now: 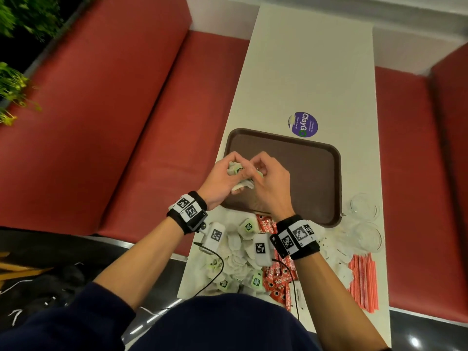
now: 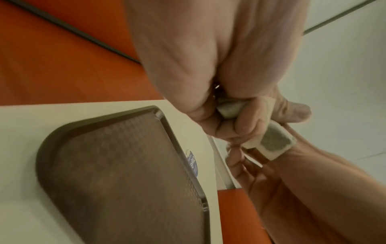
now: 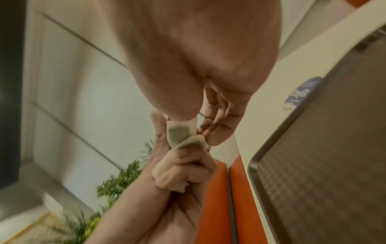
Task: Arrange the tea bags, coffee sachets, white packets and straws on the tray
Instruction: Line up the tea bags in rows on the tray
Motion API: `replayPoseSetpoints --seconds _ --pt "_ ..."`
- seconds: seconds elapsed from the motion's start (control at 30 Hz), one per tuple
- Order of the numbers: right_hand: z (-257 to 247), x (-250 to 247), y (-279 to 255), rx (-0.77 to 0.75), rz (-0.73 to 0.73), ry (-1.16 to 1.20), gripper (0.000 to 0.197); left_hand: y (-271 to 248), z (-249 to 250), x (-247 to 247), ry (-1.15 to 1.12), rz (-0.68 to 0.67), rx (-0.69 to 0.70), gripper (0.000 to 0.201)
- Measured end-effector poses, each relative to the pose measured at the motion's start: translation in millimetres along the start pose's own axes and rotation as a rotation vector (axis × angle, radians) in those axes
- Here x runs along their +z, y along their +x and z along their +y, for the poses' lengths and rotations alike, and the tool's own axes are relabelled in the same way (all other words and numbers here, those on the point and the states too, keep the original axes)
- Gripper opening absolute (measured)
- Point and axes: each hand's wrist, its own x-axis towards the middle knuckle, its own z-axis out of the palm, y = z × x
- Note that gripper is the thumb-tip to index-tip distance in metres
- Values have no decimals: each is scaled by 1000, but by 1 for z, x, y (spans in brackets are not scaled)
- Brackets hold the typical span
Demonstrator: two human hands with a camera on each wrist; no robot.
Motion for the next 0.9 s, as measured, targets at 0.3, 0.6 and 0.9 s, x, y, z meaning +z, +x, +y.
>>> replayPoseSetpoints --seconds 0.3,0.6,0.9 --pt "32 28 28 306 -165 667 34 41 7 -25 692 259 299 14" --pt "46 37 83 317 -195 660 22 91 -7 -54 944 219 504 11" --pt "94 39 135 482 -150 599 19 115 -21 -108 1365 209 424 18"
